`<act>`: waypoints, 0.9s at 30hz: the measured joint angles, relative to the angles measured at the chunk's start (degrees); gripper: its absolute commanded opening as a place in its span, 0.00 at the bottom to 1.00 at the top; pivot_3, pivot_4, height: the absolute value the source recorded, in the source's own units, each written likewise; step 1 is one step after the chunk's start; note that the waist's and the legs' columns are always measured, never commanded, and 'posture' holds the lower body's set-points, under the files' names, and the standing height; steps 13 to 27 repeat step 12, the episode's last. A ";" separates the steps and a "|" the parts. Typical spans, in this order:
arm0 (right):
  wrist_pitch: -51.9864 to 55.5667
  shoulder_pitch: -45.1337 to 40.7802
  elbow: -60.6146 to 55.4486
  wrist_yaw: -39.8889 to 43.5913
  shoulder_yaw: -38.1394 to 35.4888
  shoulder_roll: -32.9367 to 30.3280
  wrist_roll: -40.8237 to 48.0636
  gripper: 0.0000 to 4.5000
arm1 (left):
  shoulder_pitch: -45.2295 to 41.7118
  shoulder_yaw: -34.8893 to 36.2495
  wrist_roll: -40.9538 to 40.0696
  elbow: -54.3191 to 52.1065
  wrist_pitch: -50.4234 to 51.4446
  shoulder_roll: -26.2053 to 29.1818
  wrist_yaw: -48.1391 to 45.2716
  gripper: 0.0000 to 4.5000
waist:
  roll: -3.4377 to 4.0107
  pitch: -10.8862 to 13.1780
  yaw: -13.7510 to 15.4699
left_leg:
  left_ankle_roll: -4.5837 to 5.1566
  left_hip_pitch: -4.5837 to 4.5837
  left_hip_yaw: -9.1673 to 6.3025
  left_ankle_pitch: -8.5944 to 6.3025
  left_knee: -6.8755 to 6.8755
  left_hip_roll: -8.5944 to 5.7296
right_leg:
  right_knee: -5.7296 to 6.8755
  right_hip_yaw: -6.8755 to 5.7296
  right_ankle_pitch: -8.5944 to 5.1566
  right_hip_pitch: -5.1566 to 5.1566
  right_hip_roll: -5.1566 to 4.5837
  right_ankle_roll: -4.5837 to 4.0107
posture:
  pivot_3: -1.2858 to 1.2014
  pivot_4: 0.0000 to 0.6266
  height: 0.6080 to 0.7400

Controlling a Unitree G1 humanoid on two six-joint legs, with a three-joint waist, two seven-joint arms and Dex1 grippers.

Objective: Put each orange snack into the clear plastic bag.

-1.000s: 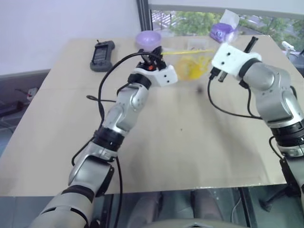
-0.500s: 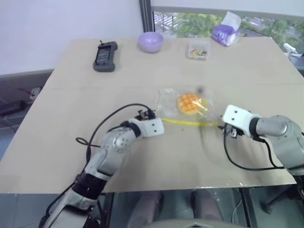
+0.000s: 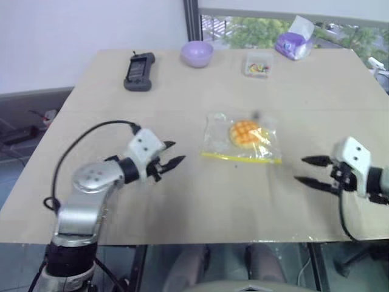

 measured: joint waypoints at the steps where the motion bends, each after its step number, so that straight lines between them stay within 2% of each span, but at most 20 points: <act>1: 1.09 0.80 -0.08 0.73 -2.83 -0.01 2.65 0.59 | 0.91 1.78 -2.29 -0.85 1.49 0.86 -0.38 0.55 | 0.00 0.00 -0.16 | 0.02 0.03 0.03 -0.01 0.01 0.00 | 0.00 0.02 0.00 0.02 0.00 0.00 | 0.52 0.24 1.00; 5: 2.92 3.80 1.60 1.48 -13.33 -0.48 8.62 0.59 | 7.42 7.28 -7.97 -3.11 4.21 4.09 -1.23 0.55 | 0.01 -0.01 -0.10 | 0.03 0.10 0.05 -0.03 -0.08 0.05 | -0.03 0.03 0.00 0.04 0.02 -0.01 | 0.52 0.24 1.00; 9: 2.52 6.36 4.15 2.17 -17.21 -0.83 10.02 0.59 | 10.66 10.39 -10.75 -3.35 4.06 5.64 -2.10 0.55 | 0.01 -0.01 0.29 | 0.04 0.10 0.07 -0.03 -0.08 0.05 | -0.07 0.03 0.00 0.07 0.00 -0.01 | 0.52 0.24 1.00; 27: 1.40 7.40 5.27 2.73 -18.85 -0.85 11.09 0.59 | 12.23 10.97 -12.02 -3.40 2.84 6.81 -2.38 0.55 | 0.01 -0.01 0.52 | 0.04 0.09 0.09 -0.04 -0.08 0.06 | -0.11 0.04 0.00 0.08 -0.01 -0.01 | 0.52 0.24 1.00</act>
